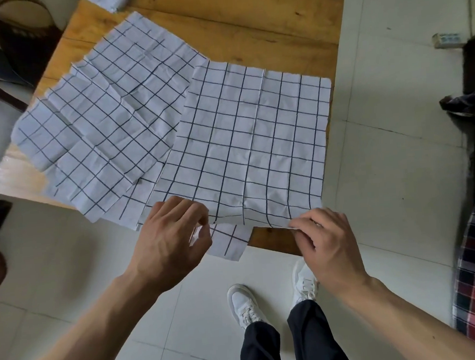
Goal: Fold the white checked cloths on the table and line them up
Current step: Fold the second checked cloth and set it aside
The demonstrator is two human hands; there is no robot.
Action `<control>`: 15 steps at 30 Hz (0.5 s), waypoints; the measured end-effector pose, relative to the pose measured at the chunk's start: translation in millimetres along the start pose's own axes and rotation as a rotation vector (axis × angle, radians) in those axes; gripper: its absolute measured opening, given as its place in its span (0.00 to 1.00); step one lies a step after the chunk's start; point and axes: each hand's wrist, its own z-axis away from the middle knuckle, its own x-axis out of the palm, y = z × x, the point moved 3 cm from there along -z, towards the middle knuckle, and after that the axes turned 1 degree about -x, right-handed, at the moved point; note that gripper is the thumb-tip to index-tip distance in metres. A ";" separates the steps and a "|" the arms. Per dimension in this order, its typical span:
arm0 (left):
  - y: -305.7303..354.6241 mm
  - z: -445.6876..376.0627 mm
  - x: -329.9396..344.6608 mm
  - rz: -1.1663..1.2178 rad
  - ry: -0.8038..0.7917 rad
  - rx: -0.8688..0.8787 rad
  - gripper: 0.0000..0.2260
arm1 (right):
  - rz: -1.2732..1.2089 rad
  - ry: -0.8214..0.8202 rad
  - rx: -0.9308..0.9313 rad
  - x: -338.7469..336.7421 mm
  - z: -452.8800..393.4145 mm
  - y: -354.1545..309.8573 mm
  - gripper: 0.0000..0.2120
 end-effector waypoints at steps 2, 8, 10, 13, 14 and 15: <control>0.8 -0.5 -8.0 -0.025 -0.047 0.014 0.10 | -0.022 0.005 0.006 -14.4 -3.0 -2.4 0.04; 15.5 -9.9 -48.9 -0.114 -0.066 -0.056 0.09 | -0.024 -0.007 0.026 -67.0 -15.6 -9.6 0.06; 27.3 -9.3 -63.4 -0.115 -0.079 -0.037 0.08 | -0.026 0.006 0.029 -84.1 -20.3 -14.0 0.04; 38.0 -7.9 -81.7 -0.107 -0.083 -0.027 0.08 | -0.025 0.009 0.060 -105.7 -28.0 -20.2 0.08; 39.6 -8.2 -87.4 -0.095 -0.082 -0.031 0.08 | -0.029 0.015 0.068 -112.3 -31.5 -22.6 0.10; 40.5 -8.7 -92.5 -0.086 -0.079 -0.032 0.08 | -0.034 0.023 0.068 -118.3 -35.5 -25.3 0.10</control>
